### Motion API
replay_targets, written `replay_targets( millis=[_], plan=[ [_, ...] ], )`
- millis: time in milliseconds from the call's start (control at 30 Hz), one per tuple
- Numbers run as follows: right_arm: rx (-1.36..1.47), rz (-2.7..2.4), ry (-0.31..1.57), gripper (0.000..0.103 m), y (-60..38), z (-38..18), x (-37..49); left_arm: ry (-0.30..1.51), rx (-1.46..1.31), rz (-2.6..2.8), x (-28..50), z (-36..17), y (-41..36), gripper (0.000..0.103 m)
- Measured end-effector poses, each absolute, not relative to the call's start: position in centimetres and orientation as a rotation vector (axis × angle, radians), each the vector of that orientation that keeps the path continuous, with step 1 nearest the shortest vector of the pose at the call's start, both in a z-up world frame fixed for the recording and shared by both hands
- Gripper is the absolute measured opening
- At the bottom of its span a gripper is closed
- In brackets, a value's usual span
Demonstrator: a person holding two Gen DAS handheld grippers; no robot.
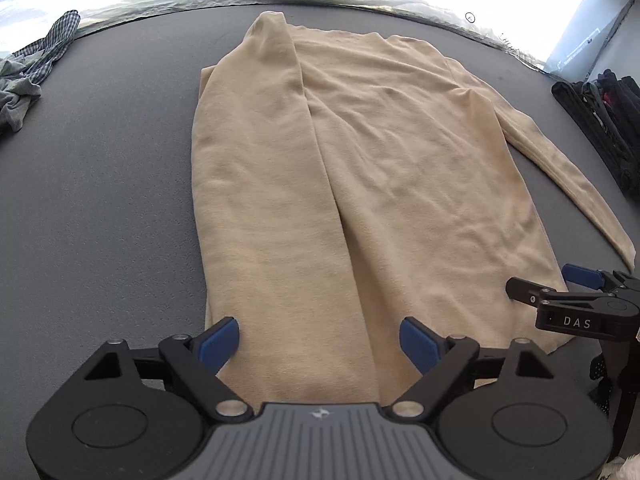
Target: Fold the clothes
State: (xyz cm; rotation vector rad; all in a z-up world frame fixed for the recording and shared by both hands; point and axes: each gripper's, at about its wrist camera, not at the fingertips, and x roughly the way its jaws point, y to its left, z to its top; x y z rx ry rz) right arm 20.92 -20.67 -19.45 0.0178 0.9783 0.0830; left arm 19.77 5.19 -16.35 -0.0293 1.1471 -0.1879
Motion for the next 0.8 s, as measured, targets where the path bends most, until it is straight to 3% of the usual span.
replay_targets(
  millis=[67, 300, 367, 467, 800],
  plan=[
    [0.008, 0.091, 0.977, 0.103, -20.7, -19.5, 21.0, 1.159, -0.005, -0.204, 19.8, -16.8, 4.2, 0.068],
    [-0.018, 0.115, 0.969, 0.103, -20.6, -19.7, 21.0, 1.173, 0.103, -0.172, 19.5, -18.5, 2.0, 0.045],
    [-0.018, 0.117, 0.965, 0.103, -20.7, -19.7, 20.9, 1.159, 0.103, -0.143, 19.5, -18.3, 2.3, 0.019],
    [-0.017, 0.115, 0.961, 0.103, -20.7, -19.7, 20.9, 1.158, 0.001, -0.13, 19.7, -18.2, 3.9, 0.005],
    [0.013, 0.053, 0.939, 0.103, -20.3, -19.8, 20.8, 1.021, -0.208, 0.056, 20.7, -13.8, 11.7, 0.004]
  ],
)
